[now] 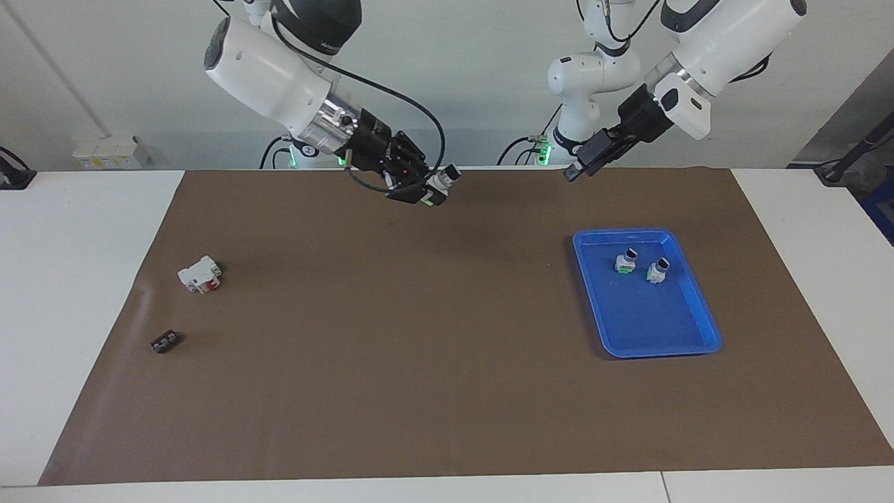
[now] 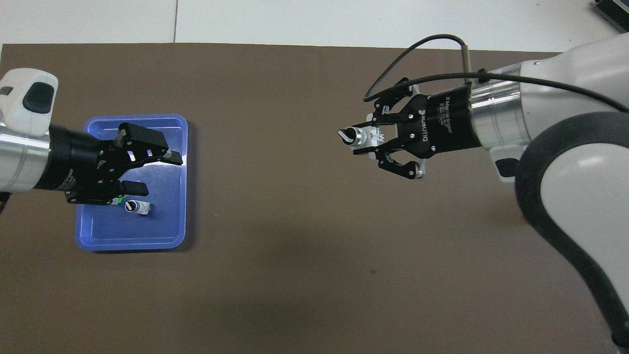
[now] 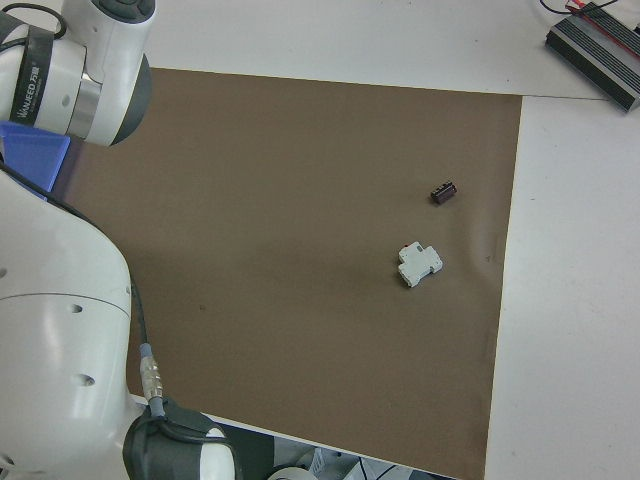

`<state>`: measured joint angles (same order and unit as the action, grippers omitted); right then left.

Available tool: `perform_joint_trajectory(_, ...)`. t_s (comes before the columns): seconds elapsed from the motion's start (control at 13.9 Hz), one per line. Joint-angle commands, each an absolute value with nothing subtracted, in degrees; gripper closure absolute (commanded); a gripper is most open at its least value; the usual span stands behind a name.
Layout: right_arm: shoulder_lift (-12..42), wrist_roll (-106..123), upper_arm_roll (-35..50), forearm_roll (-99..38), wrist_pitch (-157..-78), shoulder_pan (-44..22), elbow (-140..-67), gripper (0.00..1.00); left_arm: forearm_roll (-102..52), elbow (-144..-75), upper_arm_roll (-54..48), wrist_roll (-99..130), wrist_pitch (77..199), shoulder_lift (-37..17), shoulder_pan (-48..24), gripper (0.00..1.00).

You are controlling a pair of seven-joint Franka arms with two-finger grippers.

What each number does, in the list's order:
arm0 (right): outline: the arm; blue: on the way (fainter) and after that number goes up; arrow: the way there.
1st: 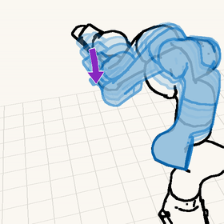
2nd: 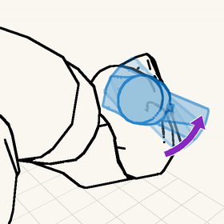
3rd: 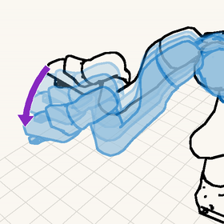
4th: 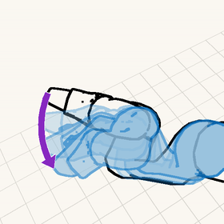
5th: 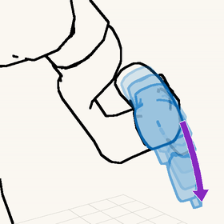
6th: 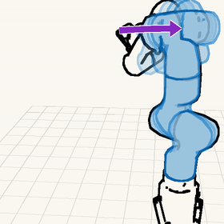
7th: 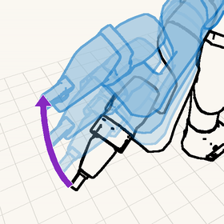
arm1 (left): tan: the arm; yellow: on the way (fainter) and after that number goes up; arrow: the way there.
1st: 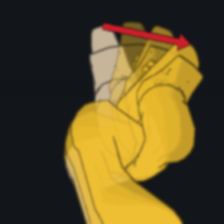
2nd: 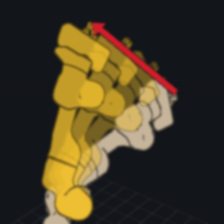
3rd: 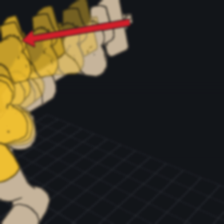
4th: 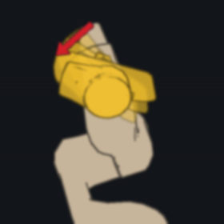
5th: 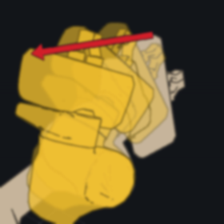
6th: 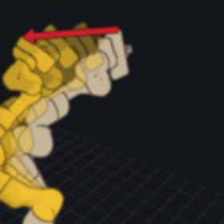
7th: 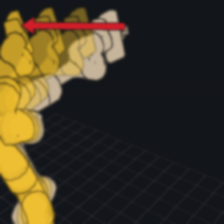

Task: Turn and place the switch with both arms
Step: 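Carry the switch toward center while the left gripper reaches toward it, then close the left gripper on the switch held by the right gripper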

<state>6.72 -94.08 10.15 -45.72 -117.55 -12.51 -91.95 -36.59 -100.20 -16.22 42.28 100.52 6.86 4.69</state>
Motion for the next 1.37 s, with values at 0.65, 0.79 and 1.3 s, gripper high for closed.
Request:
perform_joint_trajectory(0.65, 6.2, -91.5, 10.1, -44.8, -120.0, -15.6, -95.8, 1.00, -47.8, -102.0, -18.5, 54.4, 113.0, 7.5, -1.7, 0.46)
perform_joint_trajectory(0.79, 6.2, -91.5, 10.1, -44.8, -120.1, -15.6, -95.8, 1.00, -47.8, -103.2, -18.5, 55.8, 117.0, 7.6, -3.8, 0.48)
perform_joint_trajectory(1.3, 6.2, -91.5, 10.1, -44.8, -120.0, -15.6, -95.8, 1.00, -47.8, -105.4, -18.6, 55.9, 120.2, 8.2, -5.4, 0.57)
